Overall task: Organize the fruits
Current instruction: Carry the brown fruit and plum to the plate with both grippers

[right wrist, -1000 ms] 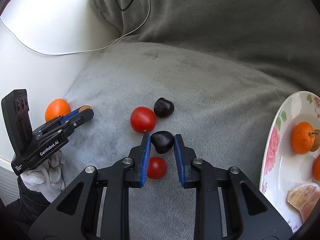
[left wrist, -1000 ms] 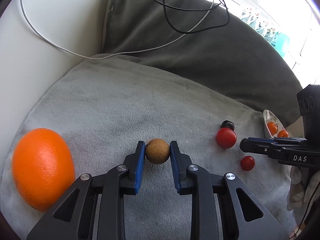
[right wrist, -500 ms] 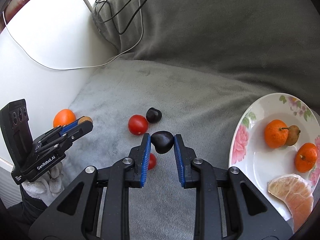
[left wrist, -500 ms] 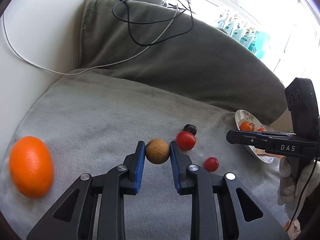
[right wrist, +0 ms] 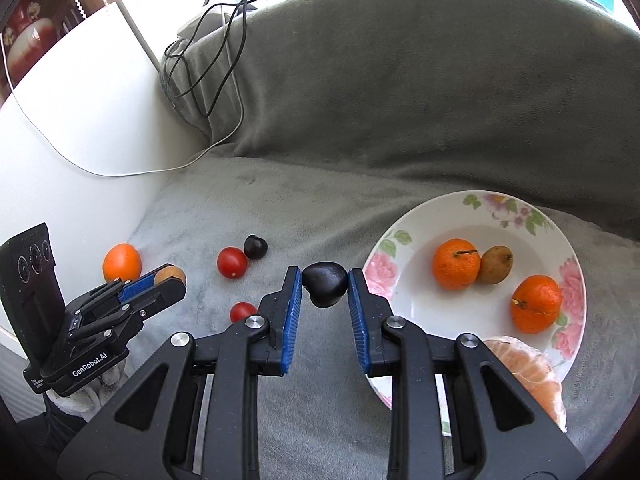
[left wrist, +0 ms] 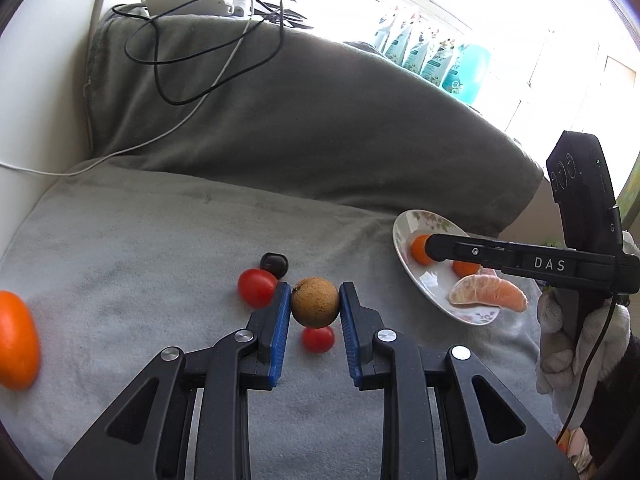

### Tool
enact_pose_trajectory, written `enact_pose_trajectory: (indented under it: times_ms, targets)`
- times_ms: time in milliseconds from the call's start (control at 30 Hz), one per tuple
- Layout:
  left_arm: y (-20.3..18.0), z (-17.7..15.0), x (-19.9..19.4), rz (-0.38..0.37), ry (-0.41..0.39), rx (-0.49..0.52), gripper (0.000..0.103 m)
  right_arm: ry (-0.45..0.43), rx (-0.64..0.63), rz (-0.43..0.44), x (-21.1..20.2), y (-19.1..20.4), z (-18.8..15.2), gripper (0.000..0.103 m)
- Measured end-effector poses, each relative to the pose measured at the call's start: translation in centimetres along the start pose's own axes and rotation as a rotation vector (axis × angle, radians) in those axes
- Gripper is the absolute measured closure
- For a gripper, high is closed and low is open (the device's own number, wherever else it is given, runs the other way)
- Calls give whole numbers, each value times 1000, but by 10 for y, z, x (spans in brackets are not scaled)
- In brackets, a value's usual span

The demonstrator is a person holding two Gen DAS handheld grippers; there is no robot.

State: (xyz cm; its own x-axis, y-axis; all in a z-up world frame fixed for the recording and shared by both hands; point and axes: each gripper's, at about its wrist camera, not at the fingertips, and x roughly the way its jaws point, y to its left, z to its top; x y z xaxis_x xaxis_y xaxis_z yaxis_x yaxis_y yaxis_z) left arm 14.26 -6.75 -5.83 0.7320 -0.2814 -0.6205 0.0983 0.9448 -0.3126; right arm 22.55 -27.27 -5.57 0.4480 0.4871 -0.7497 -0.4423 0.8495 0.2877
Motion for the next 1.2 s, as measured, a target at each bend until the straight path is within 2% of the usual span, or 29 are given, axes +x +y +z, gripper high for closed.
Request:
enact_pose_trajectory:
  times_ms: [533,867,1200]
  targets:
    - [-67,5,29,-103,45,95,80,-50,84,-56,-20,-58,1,78]
    - [-100,5,51,-152,83,140,80,-54,116,-74,-21,-78,1,78]
    - [-119,6,70,-186,111,143,80,-52,143,-84,-20,-91,0,78]
